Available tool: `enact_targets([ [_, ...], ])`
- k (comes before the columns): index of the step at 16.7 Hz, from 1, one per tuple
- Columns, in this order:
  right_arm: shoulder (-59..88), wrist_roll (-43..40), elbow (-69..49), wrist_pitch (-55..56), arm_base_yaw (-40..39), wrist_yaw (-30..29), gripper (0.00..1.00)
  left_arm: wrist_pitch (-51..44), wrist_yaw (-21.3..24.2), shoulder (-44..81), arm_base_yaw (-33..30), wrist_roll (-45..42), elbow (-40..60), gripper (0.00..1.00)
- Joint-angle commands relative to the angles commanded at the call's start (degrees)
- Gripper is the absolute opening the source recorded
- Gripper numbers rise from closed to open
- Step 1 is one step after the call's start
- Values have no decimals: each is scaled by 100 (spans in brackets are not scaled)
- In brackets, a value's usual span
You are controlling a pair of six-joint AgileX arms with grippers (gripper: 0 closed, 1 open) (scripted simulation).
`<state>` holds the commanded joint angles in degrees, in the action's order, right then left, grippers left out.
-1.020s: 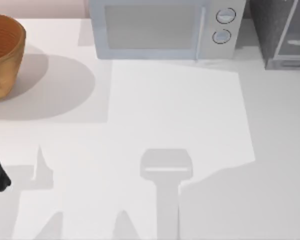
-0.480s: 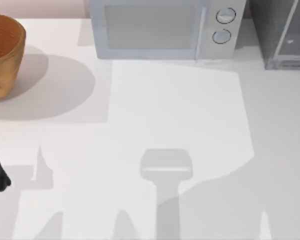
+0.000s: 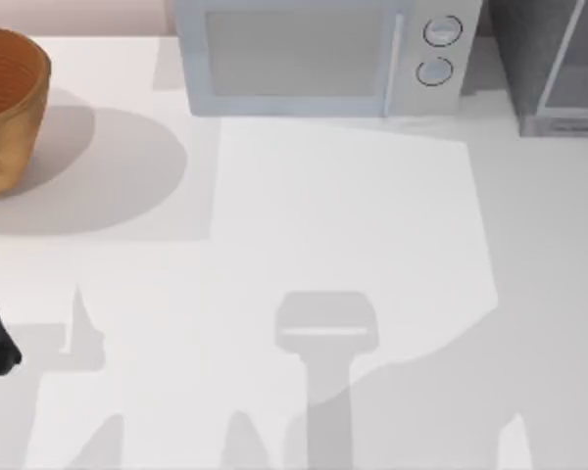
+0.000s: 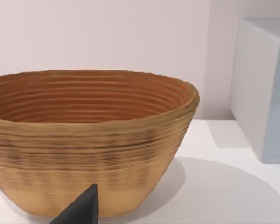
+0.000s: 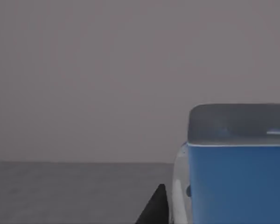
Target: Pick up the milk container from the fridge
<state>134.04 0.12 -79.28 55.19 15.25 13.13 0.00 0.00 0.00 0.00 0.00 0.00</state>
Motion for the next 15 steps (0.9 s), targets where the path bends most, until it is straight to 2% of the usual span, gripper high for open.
enact_targets([
  [9, -1198, 15, 2416, 1119, 300, 303, 0, 0, 0, 0, 0, 0, 0, 100],
  [15, -1319, 24, 2684, 1292, 321, 347, 0, 0, 0, 0, 0, 0, 0, 100],
])
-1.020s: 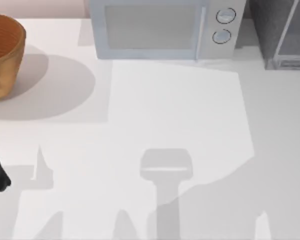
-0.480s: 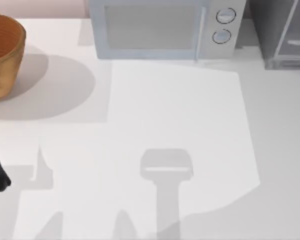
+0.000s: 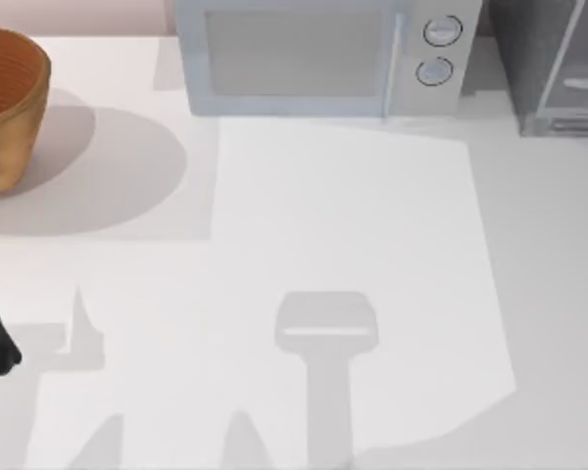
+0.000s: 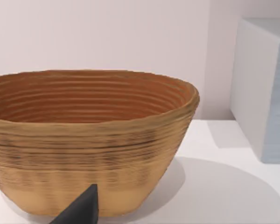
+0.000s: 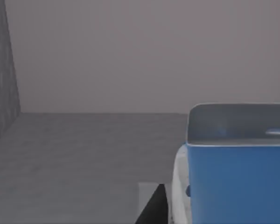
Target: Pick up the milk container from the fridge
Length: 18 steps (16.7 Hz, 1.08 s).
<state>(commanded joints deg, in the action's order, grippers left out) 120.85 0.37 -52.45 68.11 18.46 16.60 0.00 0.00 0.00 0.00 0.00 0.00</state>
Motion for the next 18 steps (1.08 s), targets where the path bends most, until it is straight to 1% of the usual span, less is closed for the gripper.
enact_targets([
  [4, -356, -7, 135, -185, -72, -40, 0, 0, 0, 0, 0, 0, 0, 100],
  [8, -1671, -20, 679, -907, -295, -218, 0, 0, 0, 0, 0, 0, 0, 100],
  [12, -3911, -18, 1604, -2100, -608, -505, 0, 0, 0, 0, 0, 0, 0, 100],
  [18, -8261, 2, 3390, -4370, -1168, -1028, 0, 0, 0, 0, 0, 0, 0, 100],
])
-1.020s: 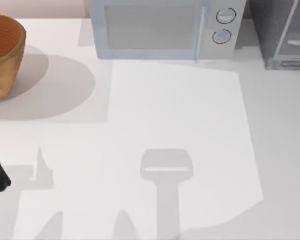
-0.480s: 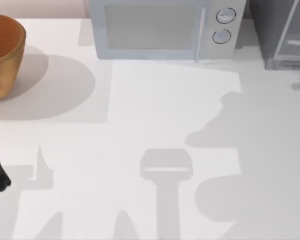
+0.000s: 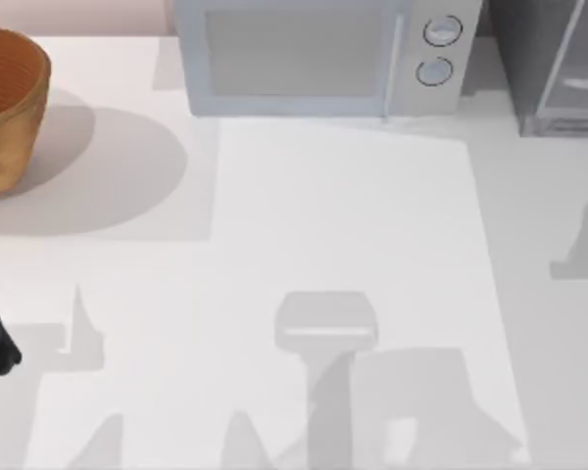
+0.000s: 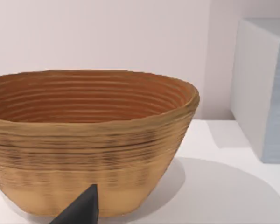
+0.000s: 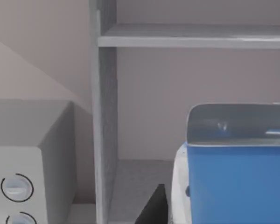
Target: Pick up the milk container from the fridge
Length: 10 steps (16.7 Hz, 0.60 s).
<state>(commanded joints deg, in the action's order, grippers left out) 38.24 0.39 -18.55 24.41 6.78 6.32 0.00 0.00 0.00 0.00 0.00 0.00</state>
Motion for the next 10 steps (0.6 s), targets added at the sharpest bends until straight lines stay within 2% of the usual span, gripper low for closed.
enact_targets([
  [5, -2617, -9, 1248, -1617, -428, -400, 0, 0, 0, 0, 0, 0, 0, 100],
  [10, -3774, -37, 1832, -2407, -667, -622, 0, 0, 0, 0, 0, 0, 0, 100],
])
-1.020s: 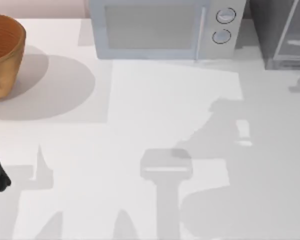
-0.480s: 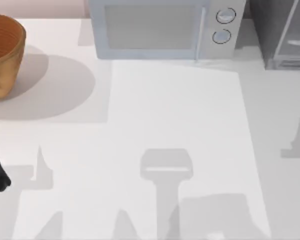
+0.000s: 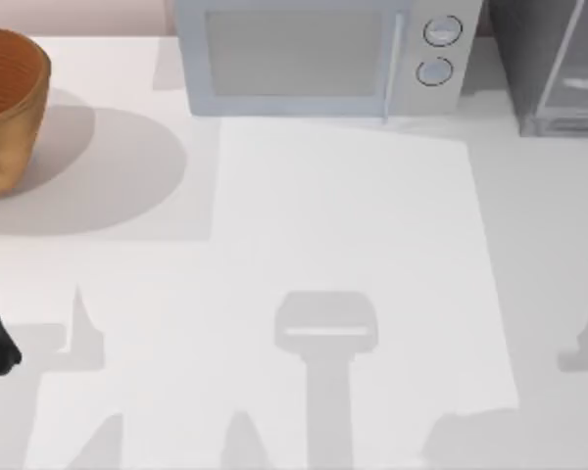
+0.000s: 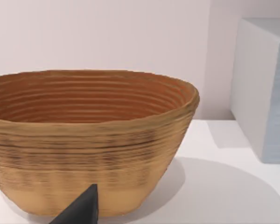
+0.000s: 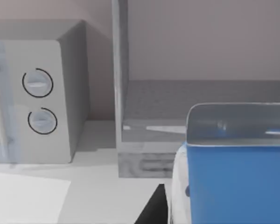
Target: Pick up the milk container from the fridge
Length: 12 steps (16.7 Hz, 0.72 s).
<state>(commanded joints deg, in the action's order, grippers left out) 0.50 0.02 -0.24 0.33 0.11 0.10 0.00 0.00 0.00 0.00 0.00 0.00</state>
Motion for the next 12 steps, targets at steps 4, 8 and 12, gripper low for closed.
enact_targets([
  [4, -50, -2, 24, -33, -11, -10, 0, 0, 0, 0, 0, 0, 0, 100],
  [8, 141, -66, -2, 71, -1, 66, 0, 0, 0, 0, 0, 0, 0, 100],
  [12, 1193, -377, -205, 732, -27, 457, 0, 0, 0, 0, 0, 0, 0, 100],
])
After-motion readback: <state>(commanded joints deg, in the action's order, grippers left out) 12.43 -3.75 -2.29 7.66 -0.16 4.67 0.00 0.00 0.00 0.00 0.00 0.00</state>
